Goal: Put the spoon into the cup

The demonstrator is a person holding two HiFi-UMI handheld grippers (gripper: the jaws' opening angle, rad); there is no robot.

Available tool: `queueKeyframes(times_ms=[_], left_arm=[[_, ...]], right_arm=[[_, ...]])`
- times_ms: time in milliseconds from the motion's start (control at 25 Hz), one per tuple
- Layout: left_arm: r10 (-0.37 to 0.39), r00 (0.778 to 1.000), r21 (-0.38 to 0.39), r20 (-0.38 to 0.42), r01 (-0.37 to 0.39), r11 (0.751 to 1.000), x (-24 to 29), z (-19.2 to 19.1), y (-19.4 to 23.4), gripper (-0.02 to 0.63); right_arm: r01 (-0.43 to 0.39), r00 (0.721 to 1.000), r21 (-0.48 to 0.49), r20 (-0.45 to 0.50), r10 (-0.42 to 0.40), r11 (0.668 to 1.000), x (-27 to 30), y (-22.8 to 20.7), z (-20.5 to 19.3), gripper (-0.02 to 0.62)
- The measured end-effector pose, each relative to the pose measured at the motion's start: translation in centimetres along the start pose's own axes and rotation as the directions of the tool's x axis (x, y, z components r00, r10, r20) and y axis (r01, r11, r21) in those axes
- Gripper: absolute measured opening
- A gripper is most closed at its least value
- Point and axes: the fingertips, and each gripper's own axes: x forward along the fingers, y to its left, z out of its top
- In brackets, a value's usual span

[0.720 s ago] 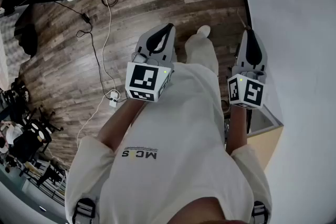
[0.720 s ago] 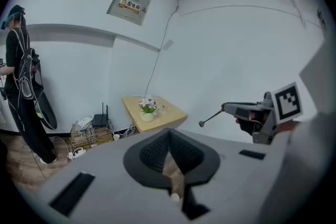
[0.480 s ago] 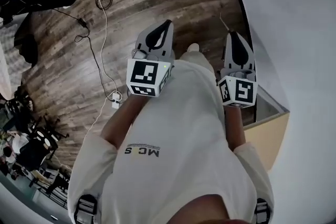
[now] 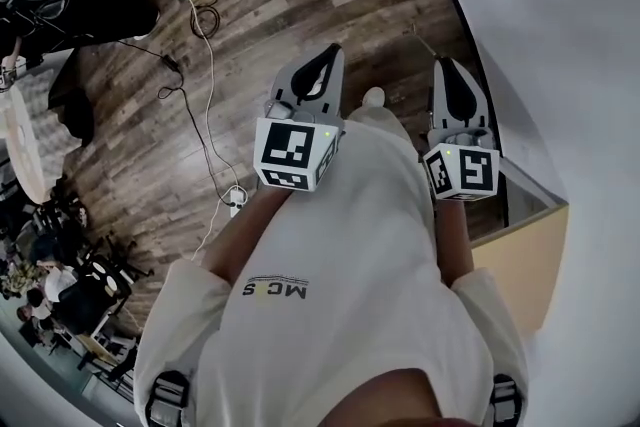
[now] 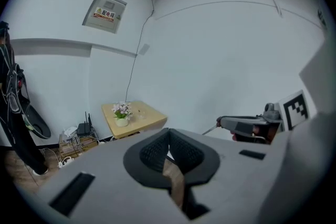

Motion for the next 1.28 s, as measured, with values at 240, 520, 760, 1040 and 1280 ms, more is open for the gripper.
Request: queueKeyframes(times_ms=[240,520,760,1040,1280], left_arm=[[0.028,1.0,-0.015,0.008,-0.028,0.999,1.5,-0.2,-3.0,0.014],[0.035,0.999,-0.016,0.007,-0.035,0.999,3.7,1.6,-3.8,0.014],[0.001,1.0,-0.033,-0.013,-0.002,0.999,9.5,2.7,-2.8,0.014],[-0.007,1.0,-0.064,0.008,0.007,0.998,17.5,7.0,3.4,0.014],[-0.04,0.999,-0.08,0.035,0.043,0.996,24.7,13.1,11.3,0.014]], right_arm=[[-0.005,1.0,0.011,0.004,0.005,1.0,-1.2,-3.9,-0.2,0.052],[-0.013,1.0,0.025,-0.012,0.013,1.0,-0.6,-6.9,0.5,0.052],[-0.039,0.999,0.024,-0.01,0.039,0.999,4.4,-9.0,1.3,0.052],[-0.059,0.998,-0.033,-0.025,0.058,0.998,14.2,-10.5,4.8,0.052],[-0.039,0.999,-0.074,-0.028,0.037,0.997,24.7,-11.3,9.3,0.052]])
